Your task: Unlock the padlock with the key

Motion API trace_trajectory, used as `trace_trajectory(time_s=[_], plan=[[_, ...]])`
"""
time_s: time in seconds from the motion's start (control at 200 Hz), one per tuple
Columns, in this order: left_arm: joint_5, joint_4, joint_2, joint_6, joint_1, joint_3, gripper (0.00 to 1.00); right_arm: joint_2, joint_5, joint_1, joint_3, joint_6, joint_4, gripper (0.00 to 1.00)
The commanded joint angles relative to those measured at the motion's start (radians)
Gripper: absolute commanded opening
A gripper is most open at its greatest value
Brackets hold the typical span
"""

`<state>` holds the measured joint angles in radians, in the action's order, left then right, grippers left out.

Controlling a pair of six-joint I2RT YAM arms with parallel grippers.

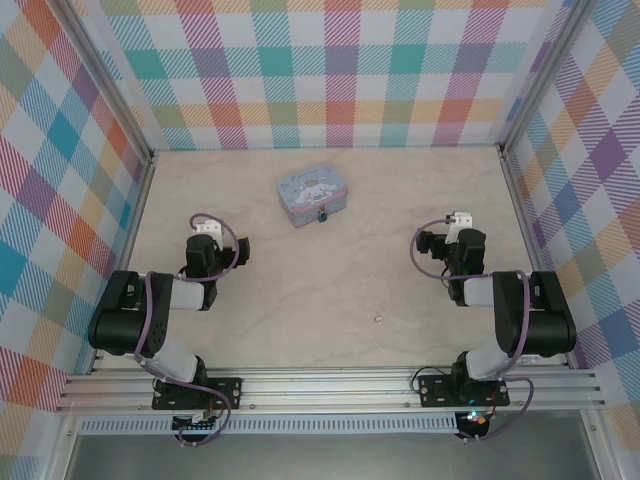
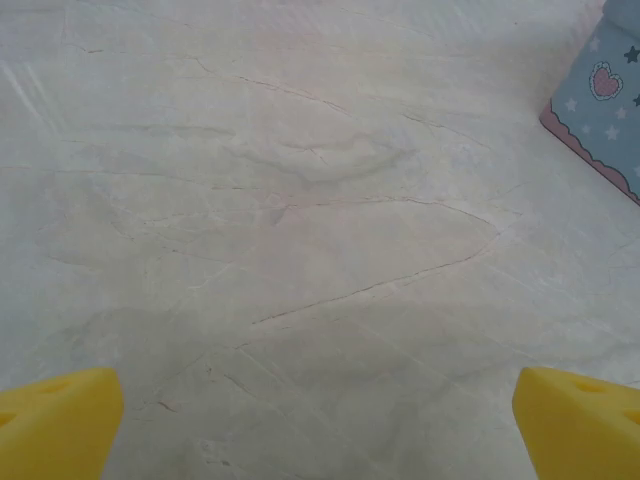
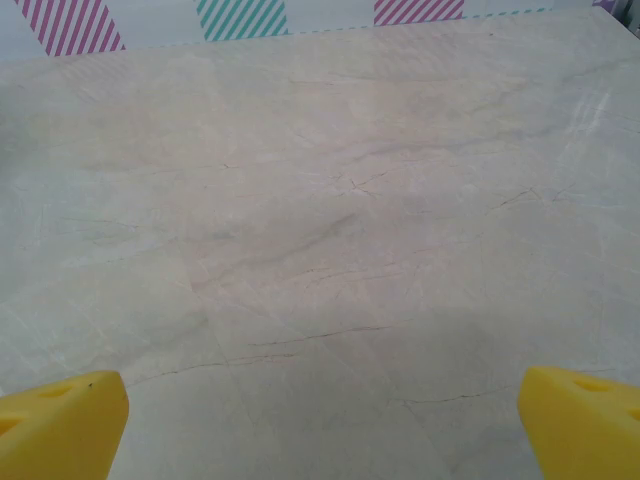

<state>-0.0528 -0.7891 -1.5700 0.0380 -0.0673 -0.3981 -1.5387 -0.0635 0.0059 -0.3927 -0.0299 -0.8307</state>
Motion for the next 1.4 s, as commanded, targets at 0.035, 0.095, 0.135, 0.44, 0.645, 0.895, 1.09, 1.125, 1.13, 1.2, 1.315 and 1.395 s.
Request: trace_trajectory(time_s=[0.035,0.095,0.135,0.44,0.645,0.895,1.09,1.125,1.13,1.2,1.315,1.395], plan=[[0.003,-0.030,0.002,-0.007,0.010,-0.019,1.00,0.005,-0.002,0.000,0.003,-0.012,-0.039,1.00],[0.004,-0.031,0.002,-0.006,0.010,-0.019,1.00,0.005,-0.002,0.000,0.003,-0.012,-0.039,1.00],[0.004,-0.030,0.002,-0.007,0.011,-0.020,1.00,0.005,-0.002,0.000,0.003,-0.012,-0.038,1.00],[0.004,-0.030,0.002,-0.008,0.011,-0.020,1.00,0.005,-0.003,0.000,0.003,-0.012,-0.039,1.00],[-0.001,-0.029,0.001,-0.008,0.010,-0.021,1.00,0.005,-0.003,0.000,0.003,-0.013,-0.038,1.00],[-0.228,0.185,0.186,-0.115,0.009,-0.037,1.00,0.023,0.005,-0.001,0.003,-0.016,-0.026,1.00],[-0.235,0.468,0.428,-0.259,0.015,-0.088,1.00,0.156,-0.005,-0.001,-0.009,-0.022,0.119,1.00],[-0.209,0.482,0.460,-0.289,0.015,-0.082,1.00,0.187,0.004,-0.001,-0.020,-0.026,0.168,1.00],[-0.206,0.484,0.462,-0.293,0.014,-0.082,1.00,0.192,0.007,-0.001,-0.022,-0.026,0.176,1.00],[-0.158,0.532,0.510,-0.347,0.014,-0.092,1.00,0.253,0.041,-0.001,-0.056,-0.040,0.311,1.00],[-0.079,0.678,0.517,-0.388,0.015,-0.172,1.00,0.329,0.124,-0.001,-0.122,-0.095,0.494,1.00],[-0.020,0.764,0.486,-0.406,0.015,-0.242,1.00,0.357,0.192,-0.001,-0.173,-0.157,0.603,1.00]])
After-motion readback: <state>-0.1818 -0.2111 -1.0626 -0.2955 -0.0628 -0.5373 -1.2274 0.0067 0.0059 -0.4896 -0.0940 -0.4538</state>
